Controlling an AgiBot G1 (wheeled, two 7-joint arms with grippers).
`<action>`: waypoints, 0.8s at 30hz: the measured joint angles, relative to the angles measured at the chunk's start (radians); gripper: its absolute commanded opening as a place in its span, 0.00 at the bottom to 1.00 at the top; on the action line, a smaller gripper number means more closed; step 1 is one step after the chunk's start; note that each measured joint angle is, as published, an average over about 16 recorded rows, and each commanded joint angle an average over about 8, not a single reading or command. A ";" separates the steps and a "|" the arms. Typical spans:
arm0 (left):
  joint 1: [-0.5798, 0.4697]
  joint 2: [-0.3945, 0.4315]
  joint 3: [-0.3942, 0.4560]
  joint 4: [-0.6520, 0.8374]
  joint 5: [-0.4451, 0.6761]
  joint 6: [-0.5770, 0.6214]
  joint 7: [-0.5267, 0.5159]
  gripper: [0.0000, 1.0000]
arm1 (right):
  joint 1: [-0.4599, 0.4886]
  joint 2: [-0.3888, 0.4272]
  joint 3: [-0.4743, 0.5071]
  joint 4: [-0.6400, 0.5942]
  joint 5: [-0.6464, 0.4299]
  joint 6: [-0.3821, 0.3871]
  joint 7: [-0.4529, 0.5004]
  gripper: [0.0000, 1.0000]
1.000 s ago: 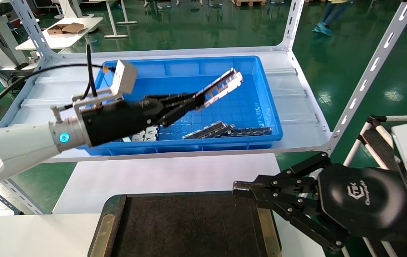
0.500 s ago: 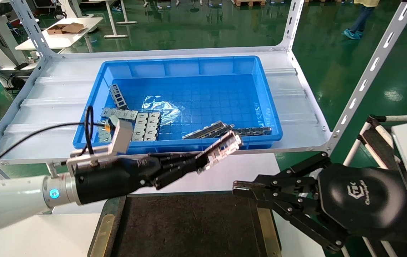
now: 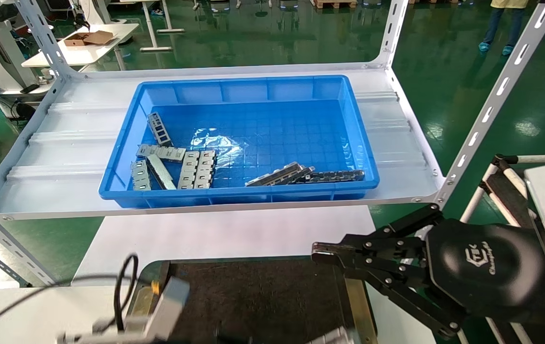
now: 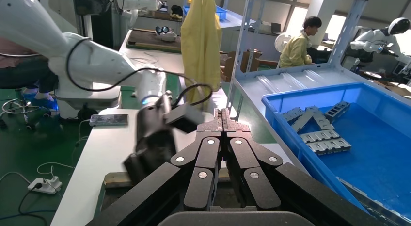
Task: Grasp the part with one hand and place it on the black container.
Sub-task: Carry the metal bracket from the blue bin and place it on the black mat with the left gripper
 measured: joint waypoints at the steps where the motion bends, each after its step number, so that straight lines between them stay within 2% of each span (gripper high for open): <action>1: 0.035 -0.014 0.002 -0.051 -0.006 -0.025 -0.027 0.00 | 0.000 0.000 0.000 0.000 0.000 0.000 0.000 0.00; 6: 0.177 -0.067 0.004 -0.247 0.001 -0.185 -0.144 0.00 | 0.000 0.000 0.000 0.000 0.000 0.000 0.000 0.00; 13: 0.312 -0.101 0.011 -0.419 0.076 -0.461 -0.288 0.00 | 0.000 0.000 0.000 0.000 0.000 0.000 0.000 0.00; 19: 0.369 -0.101 0.043 -0.492 0.160 -0.662 -0.425 0.00 | 0.000 0.000 -0.001 0.000 0.000 0.000 0.000 0.00; 24: 0.380 -0.084 0.085 -0.514 0.228 -0.785 -0.550 0.00 | 0.000 0.000 -0.001 0.000 0.001 0.000 0.000 0.00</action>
